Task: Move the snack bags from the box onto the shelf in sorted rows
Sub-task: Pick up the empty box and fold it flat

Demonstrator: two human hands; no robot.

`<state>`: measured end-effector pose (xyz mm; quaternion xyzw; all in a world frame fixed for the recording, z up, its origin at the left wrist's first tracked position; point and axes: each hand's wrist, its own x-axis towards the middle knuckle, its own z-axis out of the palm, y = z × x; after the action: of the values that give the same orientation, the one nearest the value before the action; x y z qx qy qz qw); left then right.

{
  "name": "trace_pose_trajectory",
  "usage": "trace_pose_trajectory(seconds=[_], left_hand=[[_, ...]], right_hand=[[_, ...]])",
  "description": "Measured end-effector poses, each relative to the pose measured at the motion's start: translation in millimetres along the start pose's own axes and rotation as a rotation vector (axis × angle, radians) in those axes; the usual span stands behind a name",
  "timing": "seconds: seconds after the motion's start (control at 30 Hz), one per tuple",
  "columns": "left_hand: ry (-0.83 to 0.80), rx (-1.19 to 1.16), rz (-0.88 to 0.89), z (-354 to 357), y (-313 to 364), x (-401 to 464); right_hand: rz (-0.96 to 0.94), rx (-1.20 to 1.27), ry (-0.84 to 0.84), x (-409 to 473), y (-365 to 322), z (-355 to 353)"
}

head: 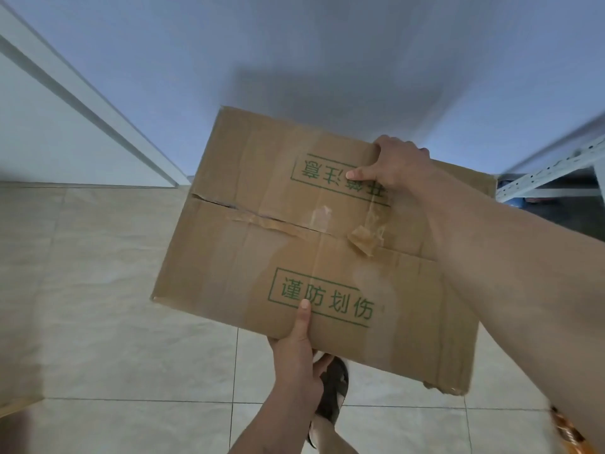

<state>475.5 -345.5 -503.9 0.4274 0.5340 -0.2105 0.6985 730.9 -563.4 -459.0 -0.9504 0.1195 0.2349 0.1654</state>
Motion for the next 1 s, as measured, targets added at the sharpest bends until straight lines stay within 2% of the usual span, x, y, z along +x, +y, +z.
trace_pose_trajectory(seconds=[0.13,0.23,0.4,0.53,0.7,0.83,1.0], left_hand=[[-0.006,0.034,-0.013,-5,-3,-17],[-0.028,0.081,-0.033,-14,-7,-41],[-0.057,0.187,-0.052,-58,-27,-90],[-0.1,0.34,-0.055,-108,-47,-123],[-0.15,0.512,-0.099,-171,-82,-158],[-0.113,0.683,-0.147,-219,-124,-176],[-0.219,0.81,-0.124,-274,-190,-206]], right_hand=[[0.017,0.005,0.079,-33,14,-1],[0.067,0.034,0.072,-69,30,-7],[0.186,0.117,0.071,-169,60,1],[0.3,0.122,0.114,-262,81,33],[0.455,0.249,0.116,-379,114,80],[0.569,0.32,0.148,-474,143,122],[0.686,0.418,0.195,-594,181,176]])
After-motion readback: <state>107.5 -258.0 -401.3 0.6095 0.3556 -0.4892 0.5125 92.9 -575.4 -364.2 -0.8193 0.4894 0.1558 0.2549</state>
